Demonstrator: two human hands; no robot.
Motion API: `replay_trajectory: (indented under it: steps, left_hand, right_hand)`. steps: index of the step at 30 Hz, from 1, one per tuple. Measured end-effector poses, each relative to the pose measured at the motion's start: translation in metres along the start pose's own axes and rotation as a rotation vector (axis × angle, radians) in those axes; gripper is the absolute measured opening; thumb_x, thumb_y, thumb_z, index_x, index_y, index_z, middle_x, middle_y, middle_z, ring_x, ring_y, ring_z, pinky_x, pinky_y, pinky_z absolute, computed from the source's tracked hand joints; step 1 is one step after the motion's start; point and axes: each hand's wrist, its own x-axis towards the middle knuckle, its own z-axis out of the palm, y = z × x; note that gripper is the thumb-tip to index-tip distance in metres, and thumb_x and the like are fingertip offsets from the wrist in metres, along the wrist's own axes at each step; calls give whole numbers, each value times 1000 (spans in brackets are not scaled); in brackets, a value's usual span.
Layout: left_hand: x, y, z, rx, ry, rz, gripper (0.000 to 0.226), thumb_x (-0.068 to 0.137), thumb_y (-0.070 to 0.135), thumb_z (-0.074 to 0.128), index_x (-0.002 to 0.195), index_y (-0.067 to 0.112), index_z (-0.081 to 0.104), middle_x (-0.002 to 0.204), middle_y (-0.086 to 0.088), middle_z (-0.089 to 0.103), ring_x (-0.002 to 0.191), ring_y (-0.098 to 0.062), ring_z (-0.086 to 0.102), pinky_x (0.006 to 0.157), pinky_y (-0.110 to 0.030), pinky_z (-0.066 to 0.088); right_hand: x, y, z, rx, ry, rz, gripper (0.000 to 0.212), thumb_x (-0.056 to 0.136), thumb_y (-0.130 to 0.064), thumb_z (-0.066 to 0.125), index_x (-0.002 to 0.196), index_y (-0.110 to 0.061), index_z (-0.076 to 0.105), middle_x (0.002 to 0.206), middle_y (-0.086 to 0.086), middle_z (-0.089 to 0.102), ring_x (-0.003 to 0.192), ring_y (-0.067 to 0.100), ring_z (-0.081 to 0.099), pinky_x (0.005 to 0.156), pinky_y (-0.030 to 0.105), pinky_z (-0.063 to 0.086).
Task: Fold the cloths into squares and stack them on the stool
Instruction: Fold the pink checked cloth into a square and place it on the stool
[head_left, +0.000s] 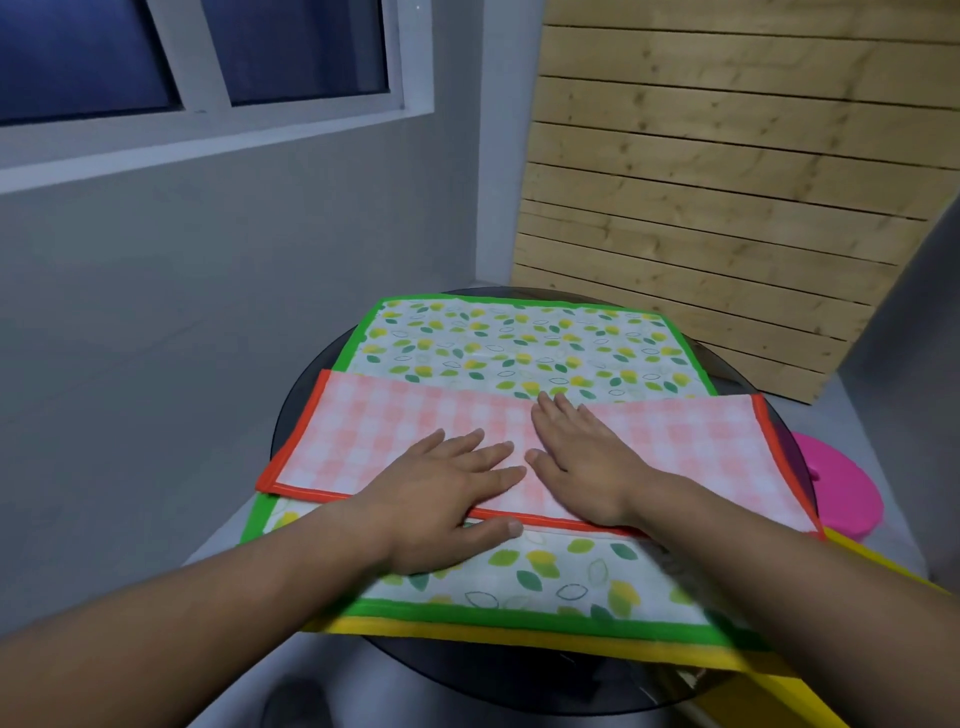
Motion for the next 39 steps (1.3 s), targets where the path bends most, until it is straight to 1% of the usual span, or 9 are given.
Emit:
replay_trajectory:
  steps: [3,5,7,11,18,21,23,28,39]
  left_hand:
    - [17,8,-9,-24,216,-140,35,99,42,30,120,26,52,129,3,54,125,-23,49,104,-41,36]
    - [38,7,-9,-68,232,-184,39,97,28,35,131,16,49,143,-6,47,137,-28,39,113,-40,30]
    - [53,3,-6,-113,110,-186,57,100,23,32,155,10,25,165,-9,17,153,-24,10,124,-38,9]
    - [61,-6,2,-173,14,-274,64,105,43,19,159,12,4,167,-5,-4,153,-16,-8,125,-37,-4]
    - [19,-81,5,-107,26,-685,86,96,66,8,158,8,-2,167,-8,-8,154,-19,-9,124,-45,-4]
    - [19,-87,0,-33,-44,-804,89,94,68,3,158,7,-1,166,-11,-7,154,-22,-9,119,-53,-17]
    - [28,-76,-7,100,-19,-762,87,94,66,1,158,7,4,166,-16,-1,154,-26,-7,114,-59,-23]
    - [54,-44,-17,-71,95,-141,63,104,48,22,159,20,10,167,-4,-1,153,-15,-8,123,-40,-10]
    - [56,-45,4,-42,-37,-152,72,99,61,12,158,25,-6,164,8,-16,148,-4,-20,120,-29,-14]
  right_hand:
    - [2,1,3,-19,12,1,64,104,-46,15,157,-16,-7,164,1,-15,150,14,-17,123,34,-7]
    - [2,1,4,-28,12,2,64,104,-45,14,157,-16,-7,164,0,-15,150,13,-17,123,33,-7]
    - [3,1,5,-36,21,4,63,104,-45,14,157,-17,-6,164,0,-14,150,12,-17,123,33,-8]
    - [3,2,6,-38,24,5,64,103,-47,13,157,-18,-7,164,-2,-15,150,10,-18,123,33,-7]
    - [1,2,4,-44,14,0,64,103,-48,12,156,-19,-8,163,-4,-18,148,9,-20,123,32,-7]
    - [1,2,5,-46,14,5,64,103,-49,12,156,-20,-8,163,-4,-18,148,8,-20,123,32,-7]
    - [1,1,5,-37,16,7,64,103,-49,12,157,-20,-7,163,-4,-17,148,8,-20,123,32,-7]
    - [2,2,4,-32,21,6,65,103,-49,13,157,-19,-6,164,-3,-16,149,9,-19,123,32,-7]
    - [-24,68,-10,108,49,189,70,102,-53,21,158,-15,2,165,-1,-8,151,14,-11,123,31,-4]
